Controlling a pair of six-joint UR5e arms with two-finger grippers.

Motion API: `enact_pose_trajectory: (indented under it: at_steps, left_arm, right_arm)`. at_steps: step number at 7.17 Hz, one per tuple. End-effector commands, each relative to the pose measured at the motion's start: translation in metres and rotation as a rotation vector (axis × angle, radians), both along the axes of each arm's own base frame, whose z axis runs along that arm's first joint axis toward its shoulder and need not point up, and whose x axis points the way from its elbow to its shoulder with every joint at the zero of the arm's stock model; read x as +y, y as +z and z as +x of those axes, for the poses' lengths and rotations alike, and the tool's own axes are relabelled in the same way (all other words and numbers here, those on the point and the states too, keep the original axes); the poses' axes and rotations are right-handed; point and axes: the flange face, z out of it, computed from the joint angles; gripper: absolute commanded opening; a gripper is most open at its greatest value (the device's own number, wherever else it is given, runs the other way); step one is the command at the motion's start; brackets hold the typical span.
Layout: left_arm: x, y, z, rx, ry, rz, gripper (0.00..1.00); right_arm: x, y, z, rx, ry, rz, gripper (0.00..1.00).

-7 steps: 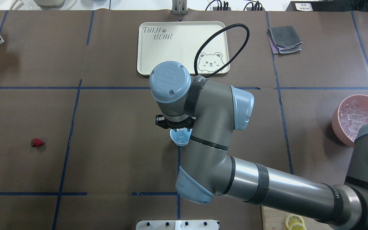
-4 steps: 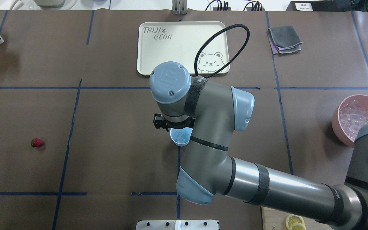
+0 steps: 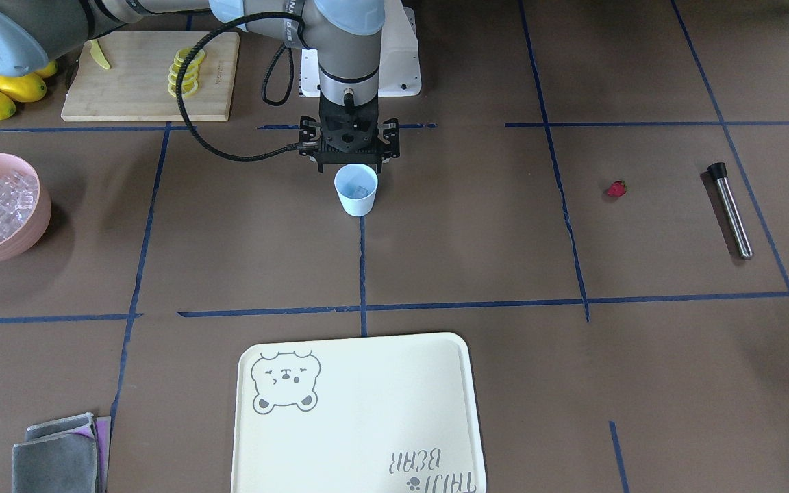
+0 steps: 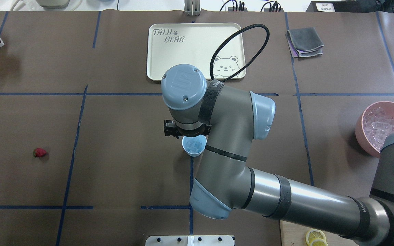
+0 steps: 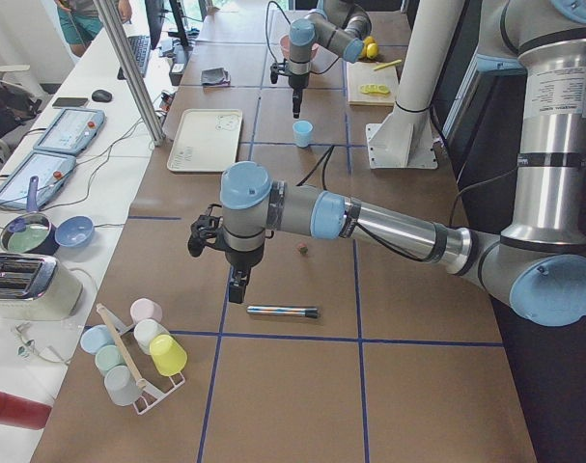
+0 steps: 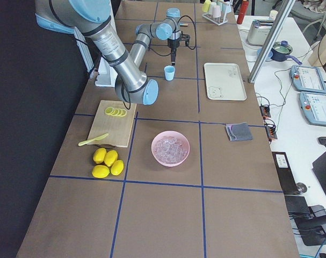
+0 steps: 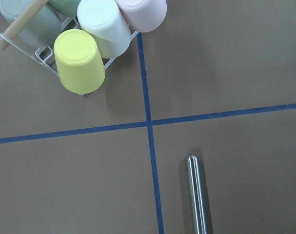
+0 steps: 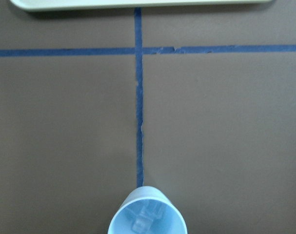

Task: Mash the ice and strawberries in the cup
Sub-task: 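Open the right gripper to drop the ice cube into the cup, then withdraw the right arm past the pink bowl while the left arm reaches toward the strawberry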

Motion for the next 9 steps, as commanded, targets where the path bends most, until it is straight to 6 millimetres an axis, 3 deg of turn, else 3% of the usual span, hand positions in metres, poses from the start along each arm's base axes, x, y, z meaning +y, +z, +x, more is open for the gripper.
enact_pose_trajectory:
  at_steps: [1,3,4,6,8,9]
  left_arm:
    - [0.008,-0.053,0.055,0.029,-0.040,-0.030,1.00]
    - [0.027,-0.062,0.104,0.068,-0.059,-0.046,1.00]
    - [0.043,-0.052,0.129,0.084,-0.099,-0.030,1.00]
    - [0.060,-0.052,0.194,0.088,-0.150,-0.039,0.99]
    - [0.078,-0.049,0.257,0.052,-0.175,-0.050,0.99]
    - [0.089,-0.047,0.287,0.044,-0.190,-0.051,0.98]
  right_arm:
    - [-0.030,0.017,0.075,-0.034,0.023,0.034,0.99]
    - [-0.064,0.066,0.179,-0.034,0.002,0.087,0.99]
    - [-0.076,0.097,0.225,-0.011,-0.030,0.132,0.99]
    - [-0.106,0.168,0.319,0.038,-0.093,0.163,0.99]
    - [-0.110,0.240,0.401,0.074,-0.152,0.167,0.99]
    - [-0.107,0.266,0.437,0.080,-0.171,0.172,0.99]
